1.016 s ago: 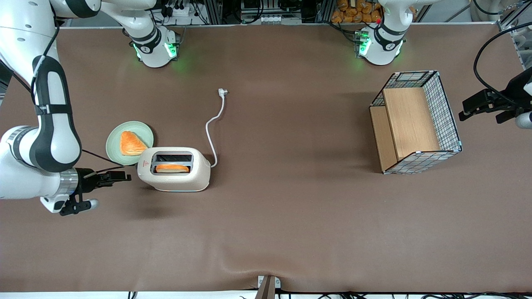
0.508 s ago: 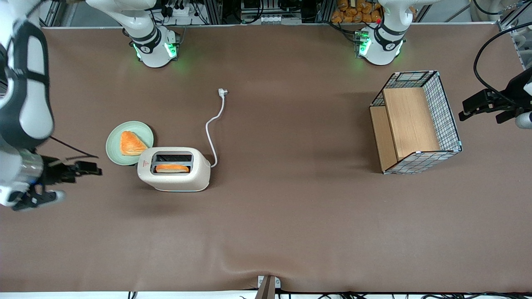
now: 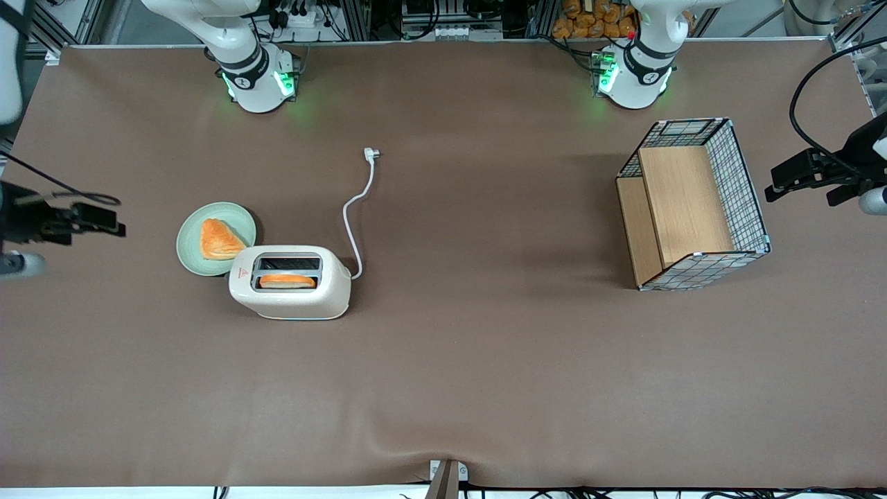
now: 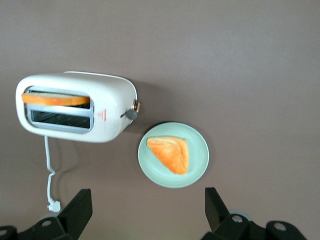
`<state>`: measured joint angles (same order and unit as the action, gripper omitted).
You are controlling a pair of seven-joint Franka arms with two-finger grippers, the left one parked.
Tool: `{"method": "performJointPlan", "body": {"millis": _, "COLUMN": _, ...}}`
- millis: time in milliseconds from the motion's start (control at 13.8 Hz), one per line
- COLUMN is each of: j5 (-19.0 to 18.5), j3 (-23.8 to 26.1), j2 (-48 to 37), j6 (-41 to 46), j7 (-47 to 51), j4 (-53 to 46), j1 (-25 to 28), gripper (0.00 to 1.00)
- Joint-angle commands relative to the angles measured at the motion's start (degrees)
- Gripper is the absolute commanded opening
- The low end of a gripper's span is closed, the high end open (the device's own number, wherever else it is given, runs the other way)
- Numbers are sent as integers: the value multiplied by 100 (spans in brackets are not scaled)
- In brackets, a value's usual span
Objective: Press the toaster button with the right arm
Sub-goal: 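Lift the right gripper away from the toaster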
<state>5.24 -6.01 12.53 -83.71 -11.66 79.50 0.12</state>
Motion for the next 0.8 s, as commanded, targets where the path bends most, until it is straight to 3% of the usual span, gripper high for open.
{"method": "performJointPlan", "body": {"millis": 0, "j5": -137, "j3": 21, "j2": -899, "j6": -32, "j7": 277, "j4": 855, "j1": -65, "gripper": 100}}
{"method": "performJointPlan", "body": {"millis": 290, "j5": -313, "j3": 39, "j2": -1314, "j6": 276, "j7": 752, "j4": 892, "j1": -109, "gripper": 100}}
{"method": "performJointPlan", "body": {"millis": 726, "j5": -366, "j3": 91, "j2": -1288, "j6": 566, "j7": 1272, "j4": 542, "j1": -56, "gripper": 100}}
